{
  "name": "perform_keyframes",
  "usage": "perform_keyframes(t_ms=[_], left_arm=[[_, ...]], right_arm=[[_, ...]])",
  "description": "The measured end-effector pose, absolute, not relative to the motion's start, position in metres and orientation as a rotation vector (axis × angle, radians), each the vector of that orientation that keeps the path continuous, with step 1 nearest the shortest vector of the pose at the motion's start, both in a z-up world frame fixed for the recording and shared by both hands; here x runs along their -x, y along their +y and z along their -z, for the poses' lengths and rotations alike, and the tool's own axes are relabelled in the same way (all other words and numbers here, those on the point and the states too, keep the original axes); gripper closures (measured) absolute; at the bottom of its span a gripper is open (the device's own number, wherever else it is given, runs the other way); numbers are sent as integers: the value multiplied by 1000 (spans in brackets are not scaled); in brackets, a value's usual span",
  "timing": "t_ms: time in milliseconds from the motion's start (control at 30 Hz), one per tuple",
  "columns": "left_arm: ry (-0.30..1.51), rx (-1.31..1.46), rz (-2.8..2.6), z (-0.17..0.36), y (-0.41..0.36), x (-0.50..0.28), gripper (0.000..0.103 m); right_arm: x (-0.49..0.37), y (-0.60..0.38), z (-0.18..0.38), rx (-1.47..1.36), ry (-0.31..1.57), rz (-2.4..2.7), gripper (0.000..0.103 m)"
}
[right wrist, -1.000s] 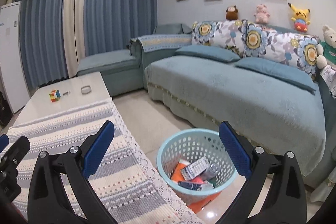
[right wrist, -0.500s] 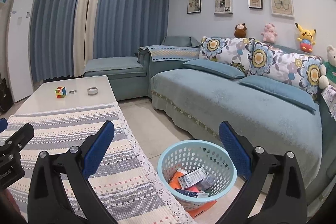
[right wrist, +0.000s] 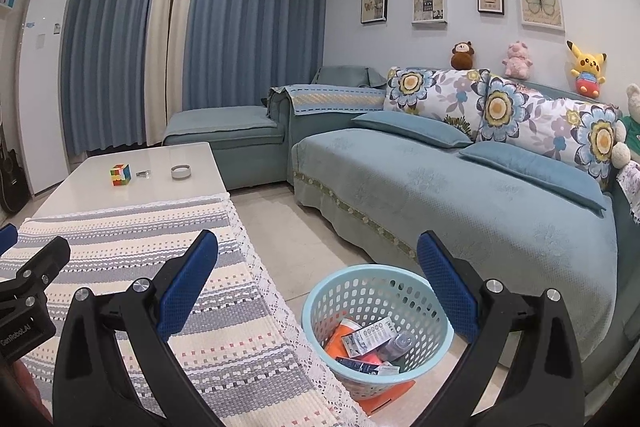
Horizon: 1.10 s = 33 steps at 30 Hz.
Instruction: Collect trash
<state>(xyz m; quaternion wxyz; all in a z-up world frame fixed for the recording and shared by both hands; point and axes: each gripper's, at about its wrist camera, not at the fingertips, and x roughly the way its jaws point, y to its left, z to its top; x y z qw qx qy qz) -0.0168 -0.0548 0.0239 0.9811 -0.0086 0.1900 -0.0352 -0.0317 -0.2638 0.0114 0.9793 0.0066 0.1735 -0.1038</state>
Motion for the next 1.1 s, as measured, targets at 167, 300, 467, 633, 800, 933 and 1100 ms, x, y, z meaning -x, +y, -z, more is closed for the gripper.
perform_keyframes(t_ms=[167, 300, 467, 633, 800, 933, 1100], left_arm=[[383, 19, 66, -25, -53, 16, 8], [378, 14, 56, -26, -52, 15, 7], [384, 8, 44, -26, -52, 14, 7], [388, 7, 40, -26, -52, 13, 7], [387, 7, 39, -27, -53, 14, 7], [386, 6, 35, -27, -54, 15, 7], [385, -1, 35, -28, -56, 17, 7]], right_arm=[[31, -265, -10, -23, 351, 211, 8], [31, -264, -10, -22, 354, 207, 8], [30, -265, -10, -23, 358, 201, 8], [29, -267, -10, -32, 359, 202, 8], [30, -268, -9, -37, 361, 203, 8], [30, -268, -9, -35, 361, 205, 8], [30, -271, -9, -39, 359, 204, 8]])
